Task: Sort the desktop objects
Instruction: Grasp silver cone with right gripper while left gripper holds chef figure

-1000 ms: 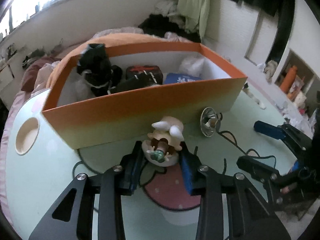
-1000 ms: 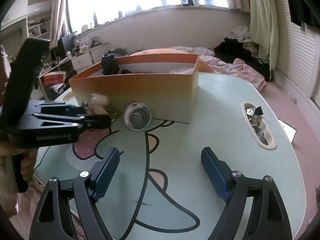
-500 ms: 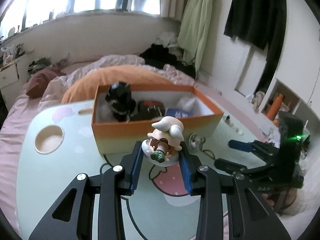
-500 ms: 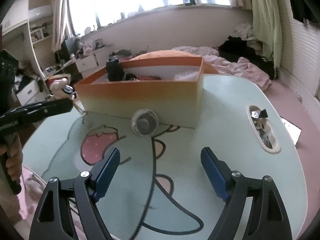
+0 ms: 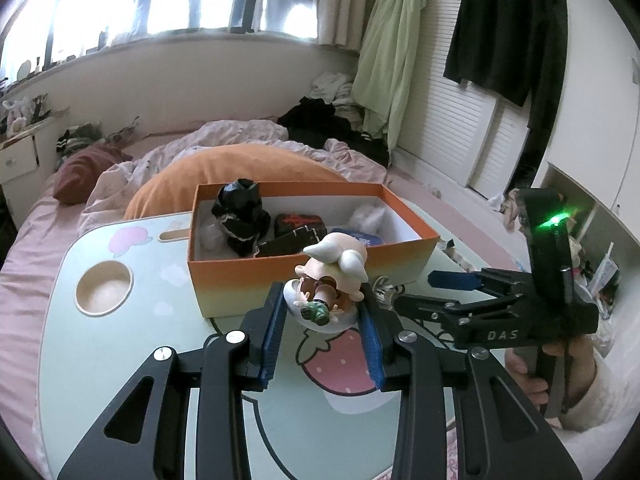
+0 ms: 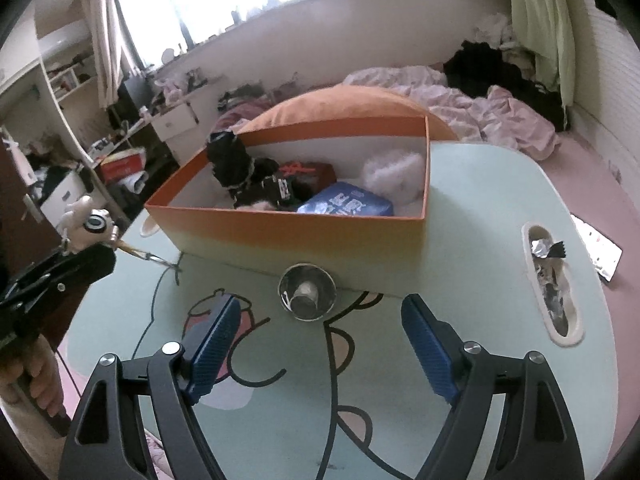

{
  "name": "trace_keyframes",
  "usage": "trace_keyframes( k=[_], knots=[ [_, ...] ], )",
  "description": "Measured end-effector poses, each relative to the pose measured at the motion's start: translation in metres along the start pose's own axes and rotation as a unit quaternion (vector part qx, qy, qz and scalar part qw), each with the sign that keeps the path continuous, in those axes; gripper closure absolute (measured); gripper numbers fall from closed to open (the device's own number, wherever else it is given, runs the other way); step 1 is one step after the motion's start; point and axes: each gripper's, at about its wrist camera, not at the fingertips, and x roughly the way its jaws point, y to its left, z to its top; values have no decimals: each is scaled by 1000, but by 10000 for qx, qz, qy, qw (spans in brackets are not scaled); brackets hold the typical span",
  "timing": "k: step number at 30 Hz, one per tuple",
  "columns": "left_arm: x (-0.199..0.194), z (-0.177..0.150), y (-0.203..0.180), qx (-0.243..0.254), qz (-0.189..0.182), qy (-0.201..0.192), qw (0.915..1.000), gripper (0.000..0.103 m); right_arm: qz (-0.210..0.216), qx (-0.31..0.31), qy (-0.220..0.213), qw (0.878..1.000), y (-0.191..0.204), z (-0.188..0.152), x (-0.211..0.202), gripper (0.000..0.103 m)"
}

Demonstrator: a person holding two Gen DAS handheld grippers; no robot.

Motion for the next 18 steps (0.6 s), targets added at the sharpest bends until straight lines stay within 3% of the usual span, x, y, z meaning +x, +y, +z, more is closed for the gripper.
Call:
trace_keyframes(
  k=[8,9,10,11,12,13,18],
  knots=[
    [2,-1,-2,-3,-11,-5,10000,67,-191,-149,322,9992,6,17,27,20],
    [3,-1,-2,4,-2,-4,10000,67,-239,-164,435,9986,6,18,31,25],
    [4,-1,-2,7,0,6,10000,67,-256,-188,611,9976,8,17,37,39],
    [4,-2,-3,2,-1,14,10000,67,-326,-256,585,9974,9,16,38,45],
    [5,-2,-2,-9,-5,21,10000,67,-459,-353,585,9966,12,15,38,62],
    [6,-2,-2,-18,-6,31,10000,67,-472,-395,557,9966,12,13,36,67],
    [2,0,-3,-34,-4,-2,10000,67,3,-386,409,9984,11,-1,15,67]
  ],
)
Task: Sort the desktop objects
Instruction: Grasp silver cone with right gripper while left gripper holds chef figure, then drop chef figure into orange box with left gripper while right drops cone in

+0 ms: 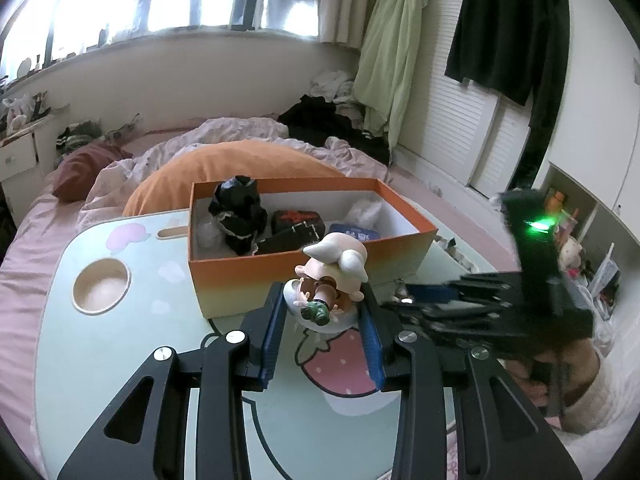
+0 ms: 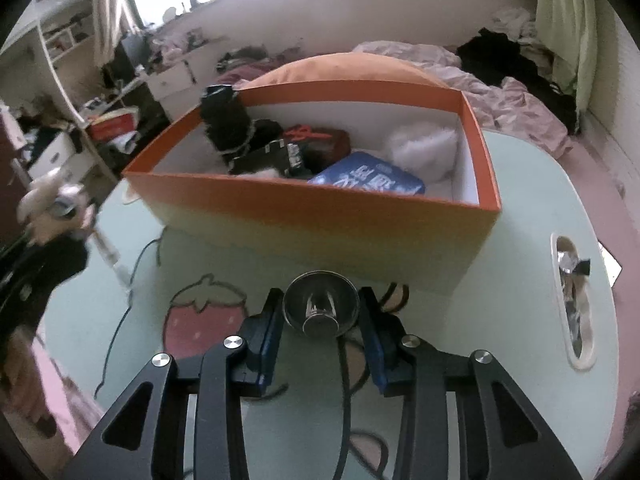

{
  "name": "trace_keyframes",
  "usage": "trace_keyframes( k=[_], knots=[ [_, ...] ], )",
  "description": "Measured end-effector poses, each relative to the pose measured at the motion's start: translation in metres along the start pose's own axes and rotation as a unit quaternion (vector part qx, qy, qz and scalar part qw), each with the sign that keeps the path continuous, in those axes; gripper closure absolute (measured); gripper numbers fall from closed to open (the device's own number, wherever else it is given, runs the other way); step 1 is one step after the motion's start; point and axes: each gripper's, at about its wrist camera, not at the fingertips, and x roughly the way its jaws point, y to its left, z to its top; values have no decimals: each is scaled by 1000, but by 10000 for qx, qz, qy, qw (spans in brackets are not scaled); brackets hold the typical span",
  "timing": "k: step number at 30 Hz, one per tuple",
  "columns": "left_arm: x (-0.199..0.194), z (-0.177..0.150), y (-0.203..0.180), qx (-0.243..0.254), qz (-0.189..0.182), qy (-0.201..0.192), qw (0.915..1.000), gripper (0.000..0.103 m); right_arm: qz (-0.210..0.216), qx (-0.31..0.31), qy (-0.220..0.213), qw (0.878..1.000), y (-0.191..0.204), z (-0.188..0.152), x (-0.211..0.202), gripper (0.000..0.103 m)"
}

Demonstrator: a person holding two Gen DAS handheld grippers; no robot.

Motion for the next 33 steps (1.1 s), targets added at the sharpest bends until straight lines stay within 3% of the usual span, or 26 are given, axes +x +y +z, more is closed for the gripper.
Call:
trace_keyframes(
  k=[3,6,9,11,13,14,15,16,20,27,29,31,33],
  knots=[
    [-3,11,-4,16,-95,-98,9999,67,343,-114,-481,9982,5,0,-33,67],
    [1,39,-9,104,-215,-283,9993,67,199,-114,-1099,9937,7,29,-60,67],
    [22,70,0,-100,-66,-310,9994,67,209,89,-1300,9913,-3,74,-56,67],
    [46,82,18,-419,34,-291,9987,66,-1,127,-1259,9920,-6,91,-38,67],
    [73,81,36,-802,325,-184,9961,56,-140,194,-1023,9945,-10,99,-11,64],
    [86,77,43,-937,539,20,9941,46,-236,237,-856,9958,-11,100,2,57],
    [94,72,46,-1013,630,140,9928,44,-316,265,-722,9965,-12,100,10,39],
    [100,66,48,-1024,670,222,9922,42,-407,287,-615,9969,-16,97,18,35],
    [102,51,34,-311,937,332,9946,39,-735,-219,-520,9957,-11,79,30,37],
    [87,38,18,-40,971,327,9947,39,-933,-312,-511,9938,-8,63,25,37],
    [77,39,22,-227,1013,134,9945,39,-912,-264,-532,9941,-9,63,25,37],
    [50,41,17,-354,875,-571,9939,39,-946,-132,-973,9907,-7,57,8,37],
    [30,43,13,-315,892,-778,9925,18,-1025,-138,-1353,9854,1,49,-12,34]
  ],
)
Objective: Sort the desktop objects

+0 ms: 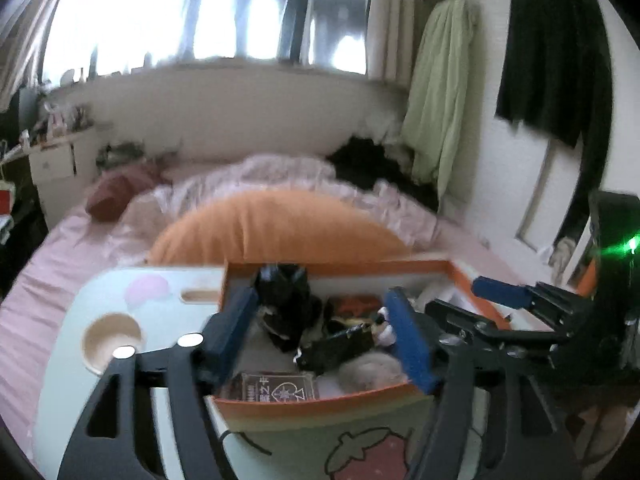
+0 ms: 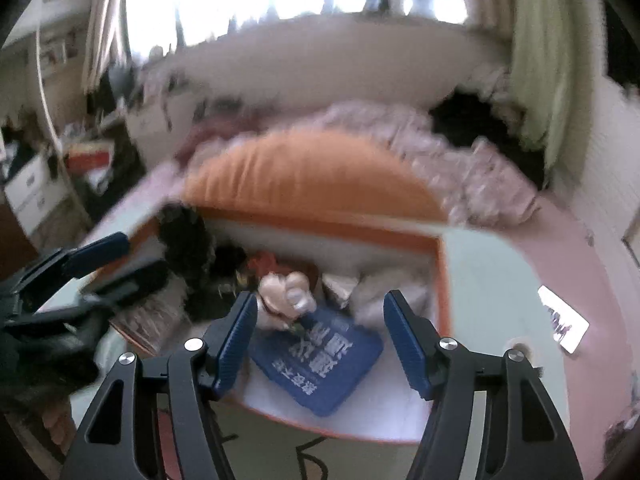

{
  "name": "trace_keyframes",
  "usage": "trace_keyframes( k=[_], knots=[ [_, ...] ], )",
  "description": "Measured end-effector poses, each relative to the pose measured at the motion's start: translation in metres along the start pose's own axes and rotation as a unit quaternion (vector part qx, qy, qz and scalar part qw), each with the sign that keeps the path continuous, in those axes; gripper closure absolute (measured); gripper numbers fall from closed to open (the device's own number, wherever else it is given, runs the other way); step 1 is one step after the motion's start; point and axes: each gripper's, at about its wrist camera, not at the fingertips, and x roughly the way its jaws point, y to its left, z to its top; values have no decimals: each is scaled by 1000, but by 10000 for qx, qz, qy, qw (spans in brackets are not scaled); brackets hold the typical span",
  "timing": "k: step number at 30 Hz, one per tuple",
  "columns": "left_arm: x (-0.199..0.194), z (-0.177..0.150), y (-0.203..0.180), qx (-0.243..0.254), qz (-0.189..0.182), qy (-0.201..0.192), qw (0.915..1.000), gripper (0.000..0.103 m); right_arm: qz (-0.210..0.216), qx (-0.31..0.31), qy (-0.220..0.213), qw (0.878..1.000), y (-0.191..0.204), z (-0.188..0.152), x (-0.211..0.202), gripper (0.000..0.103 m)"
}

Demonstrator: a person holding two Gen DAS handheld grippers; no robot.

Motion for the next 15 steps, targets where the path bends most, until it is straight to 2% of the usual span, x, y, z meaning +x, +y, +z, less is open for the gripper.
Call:
trace_keyframes(
  k=[3,5,8,11,12,13,14,15],
  knots=[
    [-16,-6,-4,80,-54,387,9992,16,99,105,-225,9996,2,-7,-28,18],
    [-22,-23,-3,-44,-175,566,9982,16,127,164,-143,9997,3,-19,-38,17],
    [-18,-53,-1,-231,-127,922,9954,16,166,94,242,9995,9,-46,-39,13],
    [1,-79,2,-554,-124,1577,9859,16,57,105,835,9964,9,-70,-26,13],
    [3,-87,1,-620,-69,1657,9842,16,102,172,1026,9945,6,-76,-20,13],
    [-1,-89,-5,-432,102,1431,9887,16,193,304,1263,9913,0,-84,-13,13],
    [0,-90,-8,-340,170,1460,9886,16,144,220,1115,9934,0,-85,-17,11],
    [3,-91,-10,-298,186,1544,9874,14,-60,107,1156,9932,0,-88,-16,6]
  ],
)
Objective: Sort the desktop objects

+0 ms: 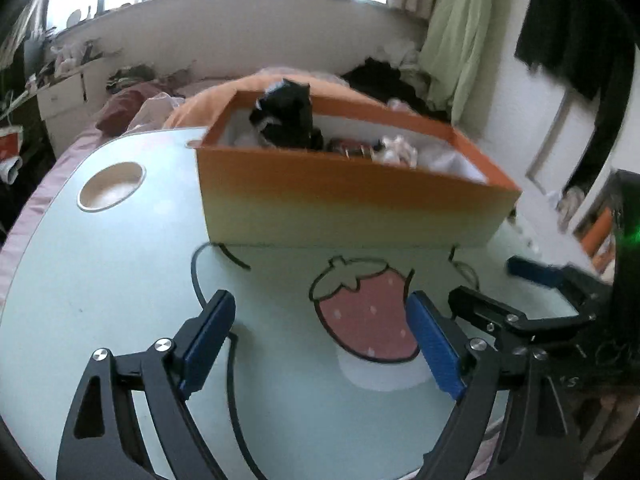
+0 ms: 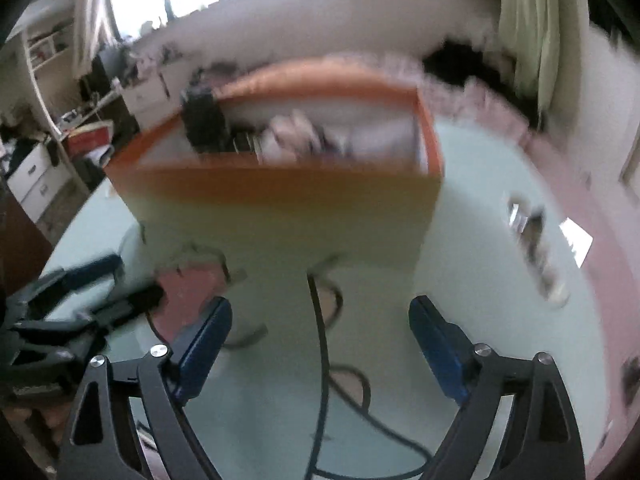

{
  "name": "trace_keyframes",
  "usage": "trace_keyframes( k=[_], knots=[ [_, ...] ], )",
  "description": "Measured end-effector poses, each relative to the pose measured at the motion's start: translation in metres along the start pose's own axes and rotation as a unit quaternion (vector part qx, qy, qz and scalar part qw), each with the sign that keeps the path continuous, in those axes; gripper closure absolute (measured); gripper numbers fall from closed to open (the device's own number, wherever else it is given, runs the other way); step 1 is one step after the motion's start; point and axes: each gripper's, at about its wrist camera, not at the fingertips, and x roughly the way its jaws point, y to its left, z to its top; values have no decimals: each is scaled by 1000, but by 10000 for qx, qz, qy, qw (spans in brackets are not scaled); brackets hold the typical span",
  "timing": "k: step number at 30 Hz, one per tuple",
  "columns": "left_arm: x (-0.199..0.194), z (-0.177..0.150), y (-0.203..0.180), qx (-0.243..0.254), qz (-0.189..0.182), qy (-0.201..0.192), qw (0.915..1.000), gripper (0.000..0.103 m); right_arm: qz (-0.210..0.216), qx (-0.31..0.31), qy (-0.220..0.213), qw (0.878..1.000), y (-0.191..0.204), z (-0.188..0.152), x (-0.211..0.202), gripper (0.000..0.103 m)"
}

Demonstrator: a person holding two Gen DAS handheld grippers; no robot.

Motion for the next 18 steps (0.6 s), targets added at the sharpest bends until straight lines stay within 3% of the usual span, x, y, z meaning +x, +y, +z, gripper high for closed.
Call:
trace_keyframes(
  k=[1,3,18],
  knots=[
    [3,0,-1,39,47,14,10000,12,-209,-35,54,9998,-1,-3,3,0],
    [5,-1,-2,46,91,-5,9999,0,-221,-5,-119,9997,-4,-7,3,0],
    [6,-6,-9,260,332,25,9991,0,-266,87,-204,9994,-10,-9,0,0]
  ],
)
